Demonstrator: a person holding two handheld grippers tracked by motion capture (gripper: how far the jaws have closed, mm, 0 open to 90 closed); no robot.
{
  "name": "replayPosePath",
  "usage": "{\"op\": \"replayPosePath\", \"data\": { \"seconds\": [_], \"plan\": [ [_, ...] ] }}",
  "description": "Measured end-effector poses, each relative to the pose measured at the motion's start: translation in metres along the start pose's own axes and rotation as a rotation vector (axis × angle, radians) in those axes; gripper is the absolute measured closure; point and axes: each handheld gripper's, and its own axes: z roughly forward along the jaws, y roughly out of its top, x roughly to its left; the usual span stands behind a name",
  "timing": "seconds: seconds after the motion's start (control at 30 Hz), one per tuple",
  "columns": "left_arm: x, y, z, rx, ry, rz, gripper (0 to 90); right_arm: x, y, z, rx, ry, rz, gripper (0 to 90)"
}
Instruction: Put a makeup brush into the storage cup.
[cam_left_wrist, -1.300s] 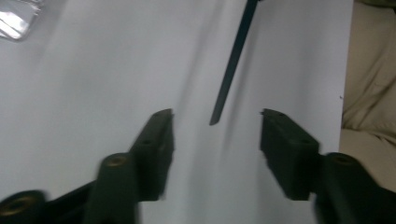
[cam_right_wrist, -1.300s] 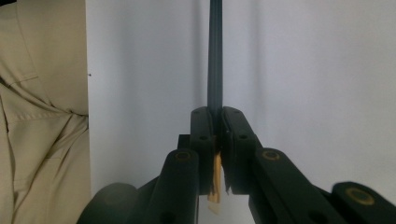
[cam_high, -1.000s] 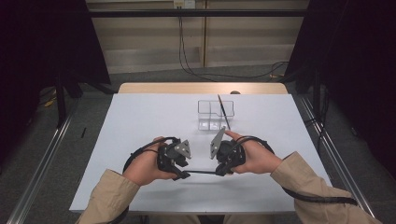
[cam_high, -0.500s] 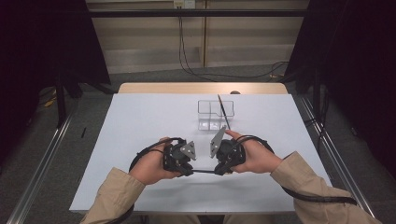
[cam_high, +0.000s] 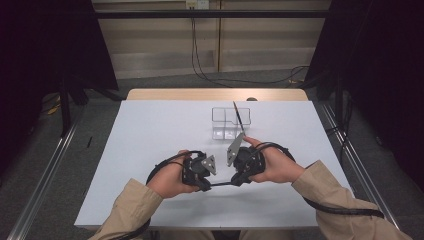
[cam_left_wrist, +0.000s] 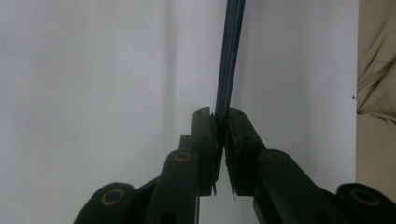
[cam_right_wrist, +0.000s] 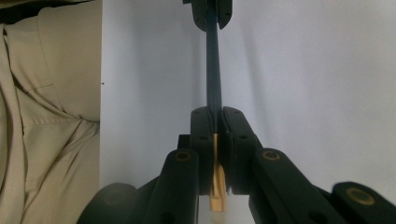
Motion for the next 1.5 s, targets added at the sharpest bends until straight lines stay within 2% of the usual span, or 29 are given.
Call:
{"op": "replayPosePath", "data": {
  "seconds": [0.03, 0.17, 0.2, 0.37, 0.5, 0.53, 0.63, 0.67, 0.8, 0.83, 0.93, 1.13, 1.3, 1.4, 1.5],
  "plan": [
    [0.000, 0.000, 0.000, 0.001, -0.003, 0.003, 83.3, 0.000, 0.000, -0.001, -0.002, -0.004, 0.013, 84.0],
    [-0.001, 0.000, 0.000, 0.004, -0.016, 0.013, 84.8, -0.001, -0.001, -0.003, -0.006, -0.001, 0.006, 83.8],
    [-0.001, 0.000, 0.001, -0.004, -0.034, -0.001, 85.3, -0.001, -0.002, -0.003, -0.016, 0.000, -0.004, 83.4],
    [-0.003, 0.000, -0.001, 0.002, -0.029, -0.004, 85.8, -0.001, -0.002, -0.004, -0.035, -0.017, -0.018, 81.5],
    [-0.004, -0.002, -0.003, 0.005, -0.034, 0.004, 85.9, -0.003, -0.004, -0.005, -0.068, -0.043, 0.005, 65.8],
    [-0.005, -0.003, -0.003, -0.018, -0.029, -0.020, 85.9, -0.003, -0.005, -0.005, -0.073, -0.044, 0.006, 63.5],
    [-0.004, -0.004, -0.005, -0.008, -0.027, -0.007, 85.8, -0.006, -0.009, -0.006, -0.094, -0.052, 0.023, 51.0],
    [-0.005, -0.005, -0.005, -0.022, -0.028, -0.022, 85.8, -0.007, -0.010, -0.007, -0.104, -0.058, 0.023, 48.4],
    [-0.004, -0.008, -0.006, -0.028, -0.015, -0.027, 85.8, -0.010, -0.015, -0.007, -0.161, -0.062, 0.049, 35.7],
    [-0.004, -0.008, -0.006, -0.031, -0.017, -0.031, 85.8, -0.010, -0.017, -0.007, -0.176, -0.063, 0.072, 32.2],
    [-0.002, -0.010, -0.007, -0.034, -0.011, -0.031, 85.8, -0.013, -0.022, -0.008, -0.253, -0.068, 0.098, 23.7],
    [-0.003, -0.013, -0.006, -0.055, -0.011, -0.060, 85.8, -0.018, -0.035, -0.011, -0.368, -0.071, 0.176, 19.8],
    [-0.002, -0.015, -0.006, -0.070, -0.005, -0.075, 85.8, -0.020, -0.045, -0.014, -0.460, -0.100, 0.197, 17.2],
    [-0.002, -0.015, -0.007, -0.074, -0.004, -0.077, 85.8, -0.020, -0.050, -0.015, -0.496, -0.112, 0.208, 16.3],
    [-0.002, -0.016, -0.007, -0.079, -0.003, -0.085, 85.8, -0.020, -0.054, -0.015, -0.545, -0.131, 0.238, 14.8]
  ]
}}
